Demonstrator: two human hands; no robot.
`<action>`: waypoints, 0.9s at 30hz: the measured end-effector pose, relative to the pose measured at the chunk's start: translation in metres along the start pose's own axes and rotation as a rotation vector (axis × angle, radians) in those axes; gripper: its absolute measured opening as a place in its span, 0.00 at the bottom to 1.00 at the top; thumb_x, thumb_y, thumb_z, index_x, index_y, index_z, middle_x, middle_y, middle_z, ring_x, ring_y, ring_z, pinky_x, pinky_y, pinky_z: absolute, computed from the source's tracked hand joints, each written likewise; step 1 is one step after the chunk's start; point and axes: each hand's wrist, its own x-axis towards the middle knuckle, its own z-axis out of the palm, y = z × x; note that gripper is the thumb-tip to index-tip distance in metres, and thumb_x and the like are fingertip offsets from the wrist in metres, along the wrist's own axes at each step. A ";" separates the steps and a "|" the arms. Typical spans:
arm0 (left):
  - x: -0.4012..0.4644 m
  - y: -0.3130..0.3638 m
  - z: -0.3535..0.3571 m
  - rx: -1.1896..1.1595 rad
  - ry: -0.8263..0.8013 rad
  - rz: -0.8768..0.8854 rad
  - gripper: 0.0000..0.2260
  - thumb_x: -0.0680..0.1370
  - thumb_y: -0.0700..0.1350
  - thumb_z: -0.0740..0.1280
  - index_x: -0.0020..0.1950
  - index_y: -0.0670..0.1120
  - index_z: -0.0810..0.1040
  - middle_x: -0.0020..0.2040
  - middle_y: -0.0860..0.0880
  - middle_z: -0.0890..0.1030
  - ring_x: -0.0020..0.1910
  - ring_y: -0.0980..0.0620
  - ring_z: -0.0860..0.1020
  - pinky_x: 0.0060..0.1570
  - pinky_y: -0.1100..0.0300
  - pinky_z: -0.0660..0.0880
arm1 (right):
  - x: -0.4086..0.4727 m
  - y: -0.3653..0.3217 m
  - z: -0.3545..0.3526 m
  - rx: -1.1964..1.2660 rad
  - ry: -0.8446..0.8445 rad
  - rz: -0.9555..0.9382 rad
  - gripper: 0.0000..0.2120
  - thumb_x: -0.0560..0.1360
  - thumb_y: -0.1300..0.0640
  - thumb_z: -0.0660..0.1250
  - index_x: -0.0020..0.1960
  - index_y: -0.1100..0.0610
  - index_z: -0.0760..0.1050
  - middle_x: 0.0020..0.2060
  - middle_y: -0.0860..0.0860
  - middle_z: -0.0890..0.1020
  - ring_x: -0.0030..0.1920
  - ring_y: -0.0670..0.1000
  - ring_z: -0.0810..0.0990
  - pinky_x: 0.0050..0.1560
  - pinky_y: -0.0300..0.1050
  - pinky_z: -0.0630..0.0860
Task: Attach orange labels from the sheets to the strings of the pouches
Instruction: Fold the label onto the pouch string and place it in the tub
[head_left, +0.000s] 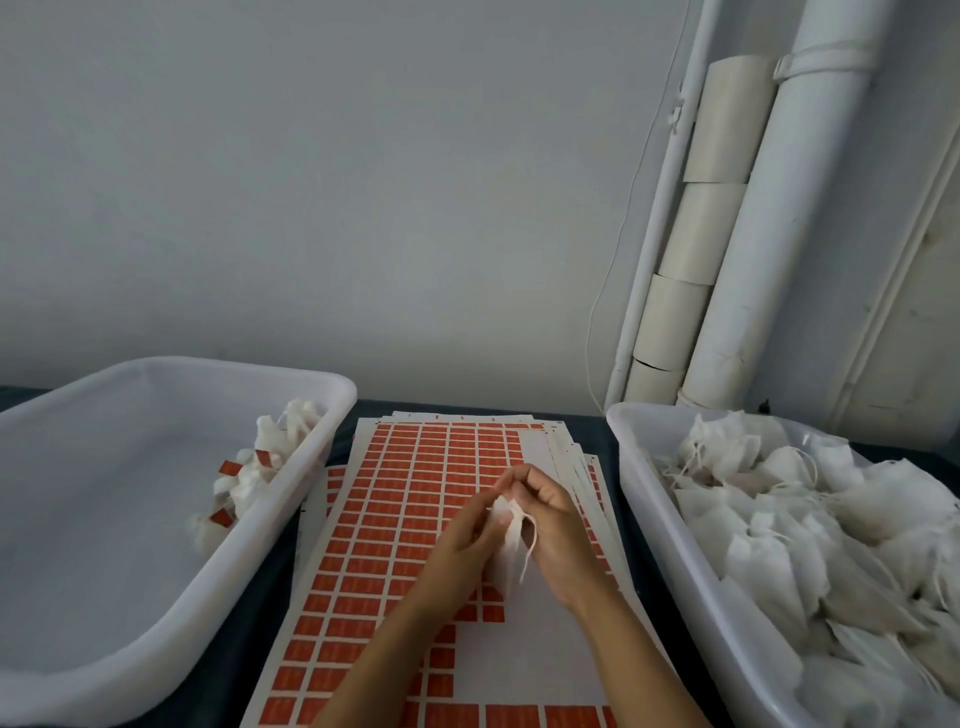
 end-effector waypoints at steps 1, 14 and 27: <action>0.002 -0.002 0.000 0.010 0.059 -0.013 0.07 0.80 0.48 0.60 0.56 0.58 0.72 0.51 0.53 0.79 0.42 0.63 0.77 0.39 0.74 0.73 | 0.001 0.000 0.000 0.004 0.002 -0.004 0.12 0.80 0.63 0.55 0.46 0.55 0.76 0.48 0.53 0.81 0.55 0.54 0.78 0.57 0.49 0.76; 0.007 -0.006 -0.010 -0.075 0.398 -0.001 0.03 0.76 0.46 0.68 0.42 0.52 0.76 0.37 0.54 0.80 0.36 0.58 0.80 0.31 0.69 0.76 | -0.002 0.010 0.000 -0.313 0.062 -0.060 0.05 0.77 0.55 0.64 0.46 0.56 0.75 0.34 0.48 0.79 0.33 0.46 0.78 0.37 0.36 0.76; 0.007 -0.004 -0.008 -0.018 0.300 0.056 0.04 0.73 0.44 0.71 0.42 0.50 0.77 0.37 0.55 0.80 0.38 0.60 0.80 0.32 0.70 0.75 | -0.009 0.020 -0.005 -0.294 0.066 -0.036 0.08 0.78 0.52 0.59 0.47 0.53 0.76 0.38 0.47 0.82 0.39 0.47 0.82 0.39 0.37 0.79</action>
